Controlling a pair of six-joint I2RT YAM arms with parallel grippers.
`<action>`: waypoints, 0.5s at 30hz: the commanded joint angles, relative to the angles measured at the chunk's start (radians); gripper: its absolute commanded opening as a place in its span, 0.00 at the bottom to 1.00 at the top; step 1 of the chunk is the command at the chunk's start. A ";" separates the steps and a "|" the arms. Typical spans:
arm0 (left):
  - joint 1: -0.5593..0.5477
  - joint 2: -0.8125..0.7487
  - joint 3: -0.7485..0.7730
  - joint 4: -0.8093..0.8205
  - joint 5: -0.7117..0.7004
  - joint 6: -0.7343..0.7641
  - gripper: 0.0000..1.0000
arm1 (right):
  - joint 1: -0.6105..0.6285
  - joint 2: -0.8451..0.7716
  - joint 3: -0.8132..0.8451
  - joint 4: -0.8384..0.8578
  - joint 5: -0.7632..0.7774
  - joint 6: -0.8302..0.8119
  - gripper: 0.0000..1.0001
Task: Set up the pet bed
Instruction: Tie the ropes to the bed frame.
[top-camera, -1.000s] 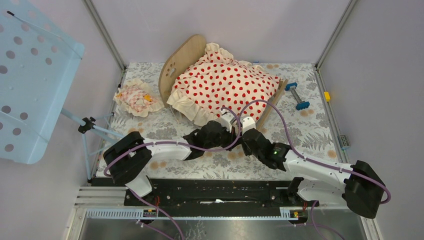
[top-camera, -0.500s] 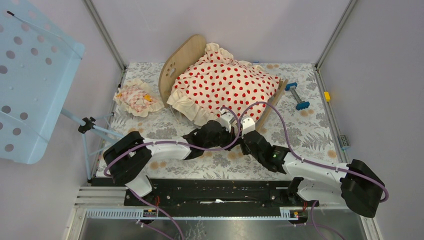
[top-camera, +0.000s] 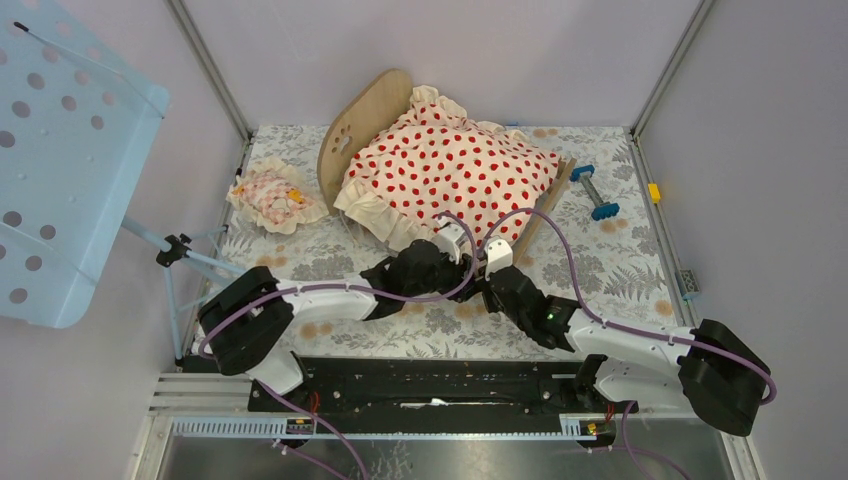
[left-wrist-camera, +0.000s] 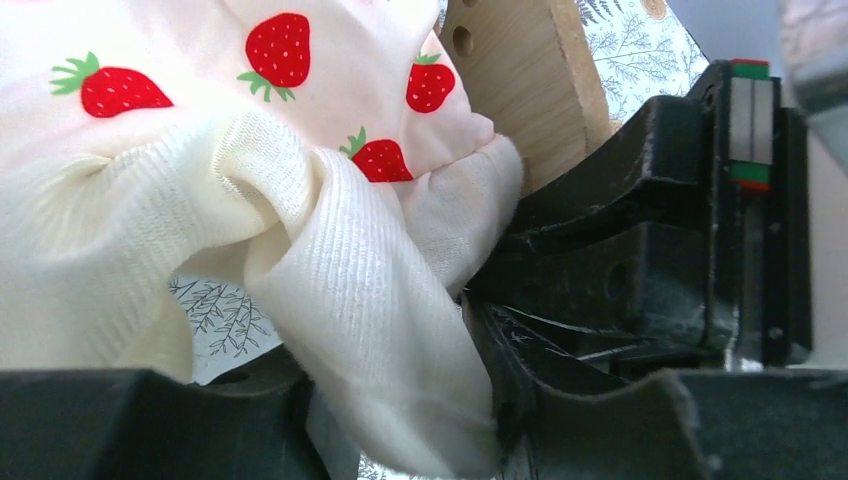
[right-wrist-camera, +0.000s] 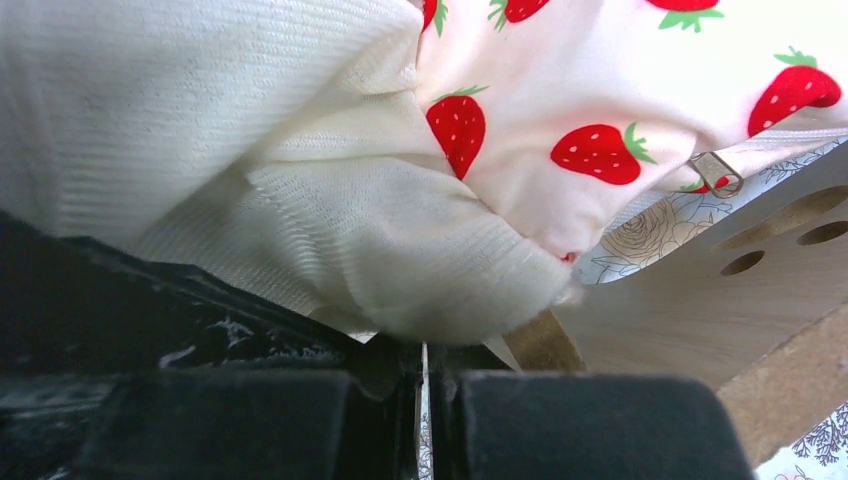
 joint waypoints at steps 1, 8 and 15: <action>0.010 -0.059 -0.005 0.025 0.006 -0.003 0.41 | 0.002 -0.006 -0.003 0.037 0.042 -0.004 0.00; 0.028 -0.107 -0.061 0.026 -0.031 -0.053 0.42 | 0.002 -0.004 -0.008 0.044 0.045 -0.003 0.00; 0.043 -0.160 -0.219 0.108 -0.091 -0.264 0.40 | 0.002 -0.005 -0.008 0.046 0.043 -0.010 0.00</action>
